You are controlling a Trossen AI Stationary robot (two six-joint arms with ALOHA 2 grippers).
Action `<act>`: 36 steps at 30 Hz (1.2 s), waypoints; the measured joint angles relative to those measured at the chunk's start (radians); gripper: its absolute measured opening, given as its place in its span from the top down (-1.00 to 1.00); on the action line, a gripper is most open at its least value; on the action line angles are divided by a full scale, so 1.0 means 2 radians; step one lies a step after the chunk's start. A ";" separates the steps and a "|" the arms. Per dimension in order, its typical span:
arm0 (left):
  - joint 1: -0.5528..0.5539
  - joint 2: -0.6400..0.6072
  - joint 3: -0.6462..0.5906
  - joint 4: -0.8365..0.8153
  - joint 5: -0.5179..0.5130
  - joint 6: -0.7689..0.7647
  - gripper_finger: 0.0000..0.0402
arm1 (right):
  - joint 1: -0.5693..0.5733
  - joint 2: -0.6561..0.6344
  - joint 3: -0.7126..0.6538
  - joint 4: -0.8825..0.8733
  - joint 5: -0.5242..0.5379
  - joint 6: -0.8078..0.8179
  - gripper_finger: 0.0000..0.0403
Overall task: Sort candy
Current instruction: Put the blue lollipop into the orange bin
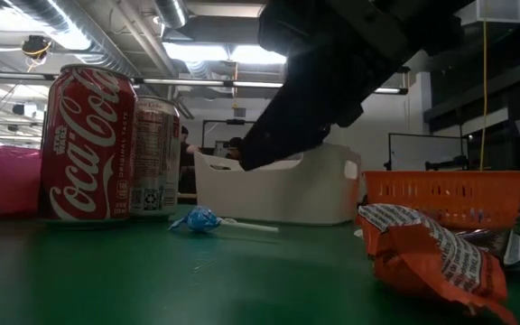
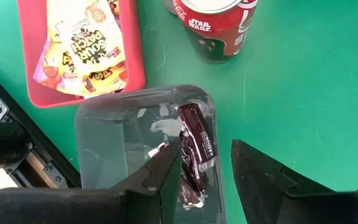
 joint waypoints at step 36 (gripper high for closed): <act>0.000 0.000 0.000 0.015 -0.014 0.000 0.36 | 0.045 0.083 0.062 -0.070 0.121 0.066 -0.19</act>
